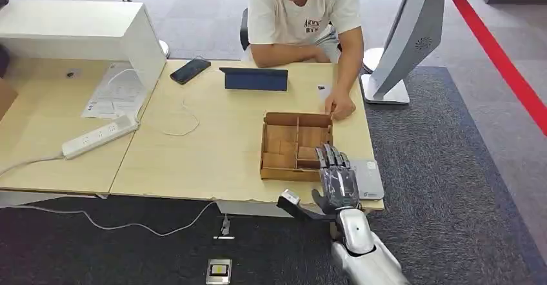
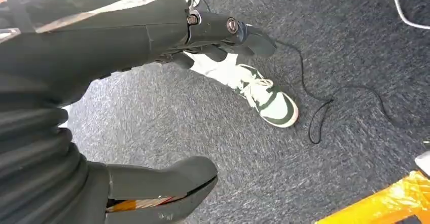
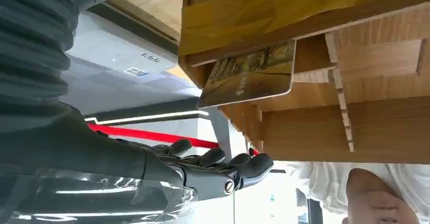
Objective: Pass the card to the sensor for recognition and then transmit it.
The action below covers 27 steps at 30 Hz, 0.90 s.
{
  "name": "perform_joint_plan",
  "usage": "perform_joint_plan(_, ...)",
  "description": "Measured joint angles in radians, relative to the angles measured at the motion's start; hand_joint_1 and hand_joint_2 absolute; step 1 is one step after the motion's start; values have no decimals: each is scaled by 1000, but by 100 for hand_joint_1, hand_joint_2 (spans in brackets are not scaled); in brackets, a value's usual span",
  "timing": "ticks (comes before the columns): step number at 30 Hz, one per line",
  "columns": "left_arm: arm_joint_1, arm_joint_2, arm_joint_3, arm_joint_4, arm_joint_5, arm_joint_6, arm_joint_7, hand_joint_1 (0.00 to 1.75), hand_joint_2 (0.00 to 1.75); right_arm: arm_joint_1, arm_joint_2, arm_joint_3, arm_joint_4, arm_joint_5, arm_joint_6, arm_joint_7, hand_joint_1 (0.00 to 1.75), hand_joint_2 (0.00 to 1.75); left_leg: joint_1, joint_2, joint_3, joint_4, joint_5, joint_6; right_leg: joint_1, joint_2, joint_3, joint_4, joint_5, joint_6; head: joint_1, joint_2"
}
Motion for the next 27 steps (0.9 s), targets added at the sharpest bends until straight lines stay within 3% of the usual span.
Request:
perform_joint_plan(13,1,7,-2,0,-20,-20,-28,0,175,-16,7,0,26,-37,-2,-40,0,175,0,0,0,0,0,0,0,0,0,0,0,0,0,0)
perform_joint_plan(27,4,12,-2,0,-26,-24,-44,0,175,-71,-30,-10,55,-89,5,-81,0,175,0,0,0,0,0,0,0,0,0,0,0,0,0,0)
